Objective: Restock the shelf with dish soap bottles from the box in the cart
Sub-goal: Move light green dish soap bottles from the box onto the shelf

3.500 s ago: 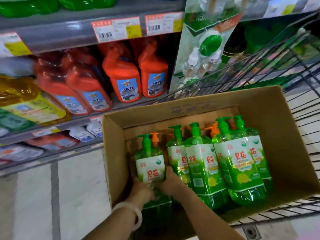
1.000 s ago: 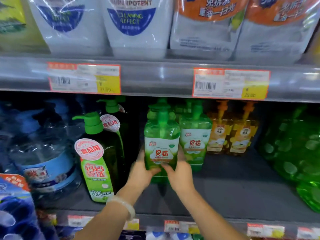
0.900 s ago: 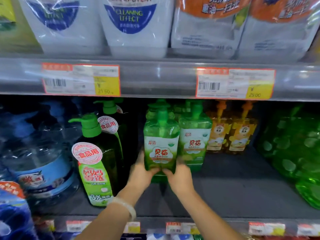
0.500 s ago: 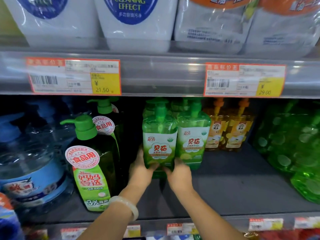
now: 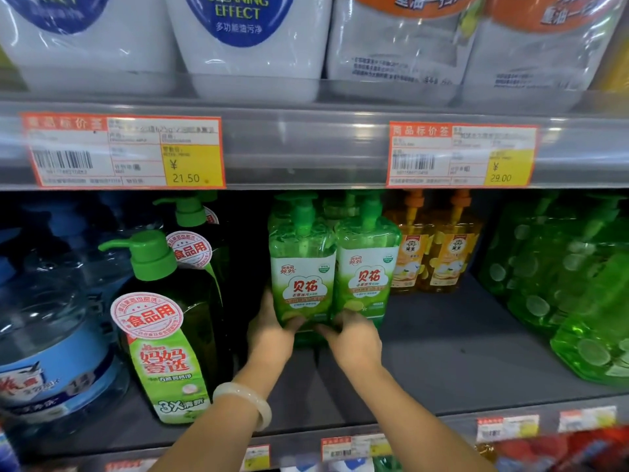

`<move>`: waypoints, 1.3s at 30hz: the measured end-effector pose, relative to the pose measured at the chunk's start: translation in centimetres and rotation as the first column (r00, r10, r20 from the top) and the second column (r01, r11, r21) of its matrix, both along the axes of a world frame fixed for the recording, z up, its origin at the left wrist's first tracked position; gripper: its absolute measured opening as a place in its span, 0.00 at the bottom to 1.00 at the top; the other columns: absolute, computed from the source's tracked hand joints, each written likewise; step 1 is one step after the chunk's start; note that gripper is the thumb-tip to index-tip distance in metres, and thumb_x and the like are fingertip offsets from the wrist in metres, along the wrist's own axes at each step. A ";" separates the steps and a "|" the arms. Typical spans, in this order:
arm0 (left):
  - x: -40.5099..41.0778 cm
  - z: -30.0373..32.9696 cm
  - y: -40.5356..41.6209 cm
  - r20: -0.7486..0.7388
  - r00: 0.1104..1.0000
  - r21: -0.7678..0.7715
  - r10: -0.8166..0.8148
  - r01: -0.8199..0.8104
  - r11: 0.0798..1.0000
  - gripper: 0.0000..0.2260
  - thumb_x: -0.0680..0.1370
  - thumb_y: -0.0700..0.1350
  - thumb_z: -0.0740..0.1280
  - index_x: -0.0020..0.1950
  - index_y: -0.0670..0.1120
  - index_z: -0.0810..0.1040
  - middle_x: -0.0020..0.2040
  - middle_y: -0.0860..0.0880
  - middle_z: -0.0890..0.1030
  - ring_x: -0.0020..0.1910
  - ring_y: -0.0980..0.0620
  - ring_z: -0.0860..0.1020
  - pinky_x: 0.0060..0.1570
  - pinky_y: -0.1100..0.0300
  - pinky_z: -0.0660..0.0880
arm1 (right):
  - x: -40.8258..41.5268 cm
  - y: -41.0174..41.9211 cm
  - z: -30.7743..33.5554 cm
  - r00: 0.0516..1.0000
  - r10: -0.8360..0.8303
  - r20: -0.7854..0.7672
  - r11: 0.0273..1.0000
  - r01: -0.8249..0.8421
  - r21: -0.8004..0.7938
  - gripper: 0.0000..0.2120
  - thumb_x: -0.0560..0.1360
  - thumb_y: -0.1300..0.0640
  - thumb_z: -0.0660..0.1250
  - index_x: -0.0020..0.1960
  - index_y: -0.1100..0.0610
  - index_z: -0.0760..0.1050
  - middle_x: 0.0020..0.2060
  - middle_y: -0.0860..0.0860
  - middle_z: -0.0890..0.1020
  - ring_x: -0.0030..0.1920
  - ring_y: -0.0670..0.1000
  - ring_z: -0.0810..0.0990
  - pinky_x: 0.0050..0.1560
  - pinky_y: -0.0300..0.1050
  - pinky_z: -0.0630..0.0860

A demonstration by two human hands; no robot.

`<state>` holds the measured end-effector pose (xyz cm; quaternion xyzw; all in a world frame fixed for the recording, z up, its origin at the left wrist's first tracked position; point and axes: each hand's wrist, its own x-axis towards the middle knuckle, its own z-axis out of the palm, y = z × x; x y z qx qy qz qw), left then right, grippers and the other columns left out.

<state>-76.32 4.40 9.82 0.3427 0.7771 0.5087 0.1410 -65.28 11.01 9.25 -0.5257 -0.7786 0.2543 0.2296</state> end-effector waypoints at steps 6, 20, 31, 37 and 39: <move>-0.3 0.2 0.0 0.010 1.000 -0.016 -0.005 0.006 1.000 0.30 0.71 0.42 0.73 0.70 0.47 0.65 0.60 0.46 0.79 0.58 0.43 0.77 0.54 0.57 0.71 | 3.8 2.5 -0.2 0.919 -0.200 -0.341 0.979 0.200 -0.036 0.32 0.59 0.50 0.80 0.55 0.58 0.67 0.50 0.54 0.76 0.53 0.57 0.77 0.45 0.48 0.74; -0.6 0.4 0.4 0.021 1.000 -0.090 0.001 0.001 0.996 0.35 0.71 0.43 0.73 0.74 0.48 0.59 0.63 0.45 0.77 0.60 0.45 0.76 0.56 0.57 0.71 | 4.5 9.0 0.8 0.873 0.056 -0.485 0.912 -0.243 -0.332 0.40 0.59 0.67 0.80 0.66 0.56 0.66 0.56 0.52 0.80 0.57 0.51 0.78 0.60 0.45 0.74; -0.8 0.4 0.5 0.029 1.000 -0.118 -0.004 0.008 0.993 0.37 0.71 0.44 0.73 0.74 0.50 0.57 0.64 0.47 0.76 0.61 0.45 0.75 0.56 0.58 0.70 | 5.1 9.1 0.3 0.864 0.105 -0.493 0.919 -0.274 -0.285 0.36 0.62 0.66 0.78 0.64 0.52 0.66 0.52 0.47 0.78 0.53 0.48 0.77 0.54 0.41 0.73; -1.0 0.3 0.6 0.026 1.000 -0.112 -0.016 0.019 0.993 0.38 0.71 0.43 0.73 0.75 0.51 0.55 0.65 0.48 0.76 0.62 0.45 0.75 0.57 0.58 0.70 | 5.5 9.6 0.0 0.878 0.140 -0.459 0.921 -0.285 -0.265 0.36 0.63 0.64 0.78 0.63 0.49 0.65 0.48 0.41 0.77 0.48 0.42 0.76 0.45 0.29 0.73; -1.0 0.2 0.5 0.024 1.000 -0.113 -0.017 0.020 0.993 0.38 0.71 0.44 0.73 0.75 0.51 0.55 0.65 0.48 0.76 0.62 0.45 0.75 0.57 0.58 0.70 | 5.5 9.8 -0.2 0.878 0.158 -0.453 0.919 -0.299 -0.259 0.36 0.63 0.65 0.78 0.63 0.48 0.64 0.49 0.41 0.77 0.47 0.40 0.76 0.47 0.30 0.73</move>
